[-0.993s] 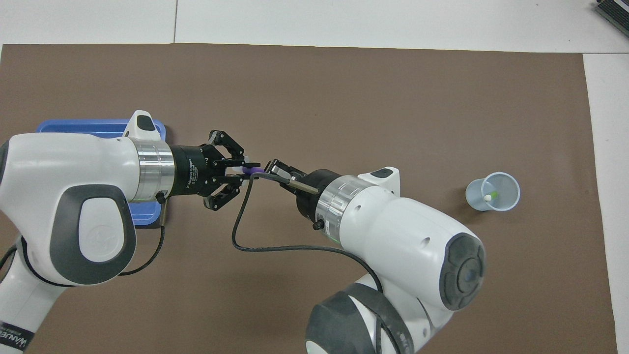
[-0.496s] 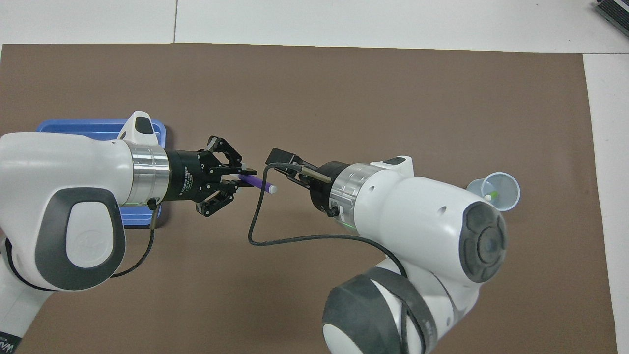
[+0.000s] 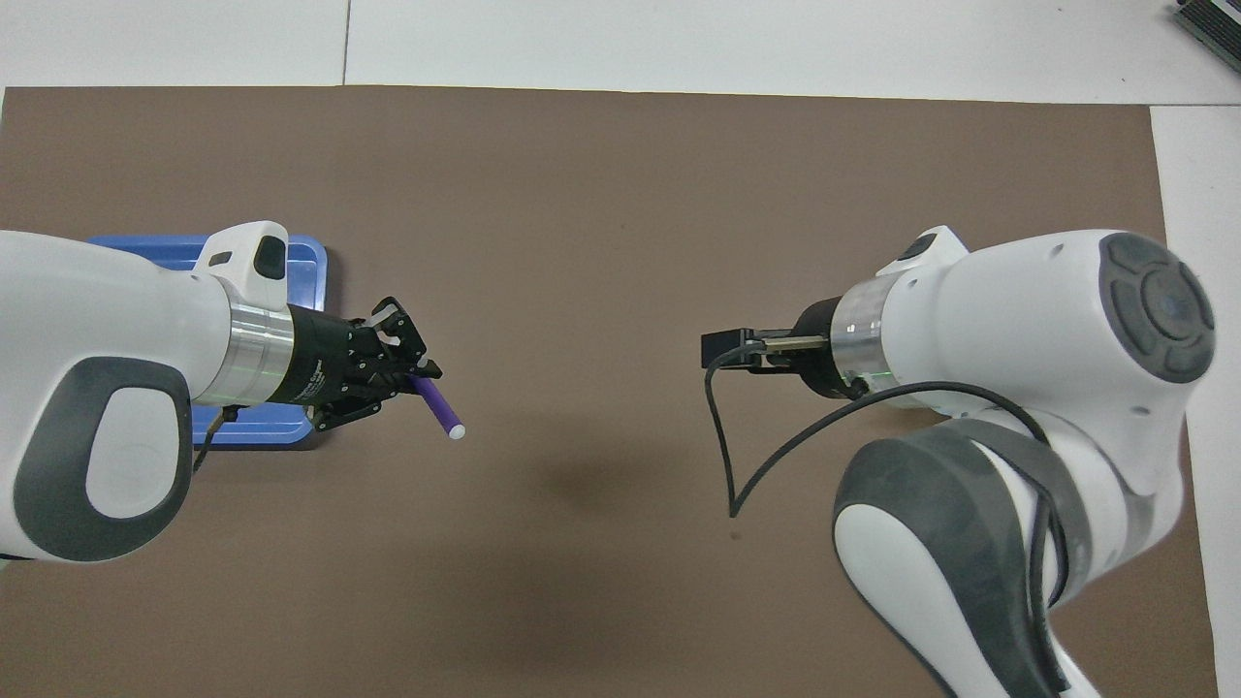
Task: Right arm passes pens to left for tray arrangement
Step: 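Lower the purple pen into the blue tray with the left gripper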
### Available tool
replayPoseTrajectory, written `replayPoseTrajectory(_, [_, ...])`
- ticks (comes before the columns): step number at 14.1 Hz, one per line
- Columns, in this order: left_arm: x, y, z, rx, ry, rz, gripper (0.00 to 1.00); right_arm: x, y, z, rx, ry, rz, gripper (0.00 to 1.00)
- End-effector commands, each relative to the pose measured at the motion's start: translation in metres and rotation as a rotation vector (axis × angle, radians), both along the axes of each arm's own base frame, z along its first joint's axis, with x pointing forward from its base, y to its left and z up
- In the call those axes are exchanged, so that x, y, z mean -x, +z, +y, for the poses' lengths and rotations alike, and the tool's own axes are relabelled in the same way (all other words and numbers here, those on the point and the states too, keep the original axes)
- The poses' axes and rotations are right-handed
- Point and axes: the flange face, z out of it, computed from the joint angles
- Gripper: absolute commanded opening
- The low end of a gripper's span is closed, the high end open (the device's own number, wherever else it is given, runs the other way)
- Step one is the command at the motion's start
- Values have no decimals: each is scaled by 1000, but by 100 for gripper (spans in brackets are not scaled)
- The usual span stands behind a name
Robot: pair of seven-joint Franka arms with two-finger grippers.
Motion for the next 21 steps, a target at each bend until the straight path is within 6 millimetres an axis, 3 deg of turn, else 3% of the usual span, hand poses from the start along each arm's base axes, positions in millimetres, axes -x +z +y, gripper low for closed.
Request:
replayPoseTrajectory(1, [0,3,30,-104,-205,-69,0,7,-7,-41,156,146,0,100])
replayPoseTrajectory(4, [-7,-2,78,-179,-397,-127,0,4,-31,-102,281,270,6,100])
replayPoseTrajectory(8, [-16,-13,132,-263,-575,-158,0,1,-83,-158,330,273,46,97])
replayPoseTrajectory(12, [-33,-38,164,-341,-667,-183,0,-5,-113,-171,318,261,75,75])
replayPoseTrajectory(16, [-53,-69,192,-393,-689,-205,0,-1,-135,-180,337,264,80,73])
replayPoseTrajectory(20, [-71,-107,216,-422,-718,-227,0,1,-140,-187,343,261,89,73])
replayPoseTrajectory(21, [-75,-116,218,-433,-724,-230,0,1,-142,-187,343,260,93,68])
